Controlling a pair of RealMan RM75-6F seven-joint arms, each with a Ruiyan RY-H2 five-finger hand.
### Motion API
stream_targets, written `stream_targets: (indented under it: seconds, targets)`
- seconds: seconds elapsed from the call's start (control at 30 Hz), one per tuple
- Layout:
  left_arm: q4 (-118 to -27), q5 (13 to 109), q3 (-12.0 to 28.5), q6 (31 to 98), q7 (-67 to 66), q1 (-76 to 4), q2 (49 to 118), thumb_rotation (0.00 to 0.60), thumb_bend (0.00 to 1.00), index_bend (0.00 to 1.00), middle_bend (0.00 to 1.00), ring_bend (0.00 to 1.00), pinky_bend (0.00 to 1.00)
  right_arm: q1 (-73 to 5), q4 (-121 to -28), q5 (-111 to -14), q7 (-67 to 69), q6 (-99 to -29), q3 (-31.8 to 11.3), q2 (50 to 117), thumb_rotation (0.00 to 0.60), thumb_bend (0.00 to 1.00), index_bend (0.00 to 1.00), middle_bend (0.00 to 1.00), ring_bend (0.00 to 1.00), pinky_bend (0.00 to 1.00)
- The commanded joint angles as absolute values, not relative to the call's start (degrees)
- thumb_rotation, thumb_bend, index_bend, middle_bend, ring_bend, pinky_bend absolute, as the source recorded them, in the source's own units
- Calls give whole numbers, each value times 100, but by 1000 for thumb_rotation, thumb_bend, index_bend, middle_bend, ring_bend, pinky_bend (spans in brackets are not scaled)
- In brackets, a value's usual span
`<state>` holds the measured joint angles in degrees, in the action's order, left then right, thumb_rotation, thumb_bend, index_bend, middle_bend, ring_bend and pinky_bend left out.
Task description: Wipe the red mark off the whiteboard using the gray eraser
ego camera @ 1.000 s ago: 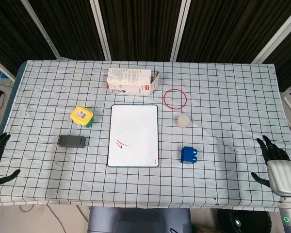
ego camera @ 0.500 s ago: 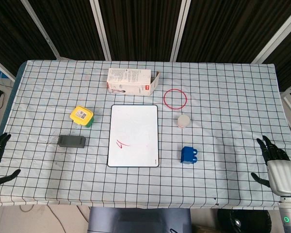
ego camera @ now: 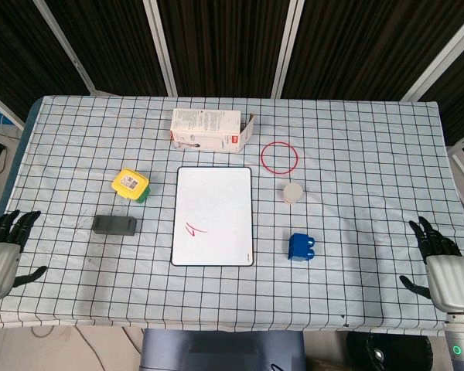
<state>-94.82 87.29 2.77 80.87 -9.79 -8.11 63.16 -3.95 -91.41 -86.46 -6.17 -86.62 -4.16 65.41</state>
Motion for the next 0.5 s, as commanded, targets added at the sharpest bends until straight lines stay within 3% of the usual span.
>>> stream_targets:
  seconds: [0.03,0.37,0.5]
  targets:
    - [-9755,8426,477,7485,-1547,-1246,6263,600,93,4,167,74,143,-396,-9145,-8641,-615,-8652,-415,6539,600,69,0,57,172,250]
    - [-9920,7358,776,5831,-2142,-2262,6183,600,118,58,245,103,183,-405,-9164,-8625,-637,-8616,-407,6541,600,69,0,57,173,250]
    - [-9716,6977,832,5476,-2442,-2589,6297,600,118,77,254,103,183,-408,-9177,-8609,-646,-8599,-408,6540,600,69,0,57,173,250]
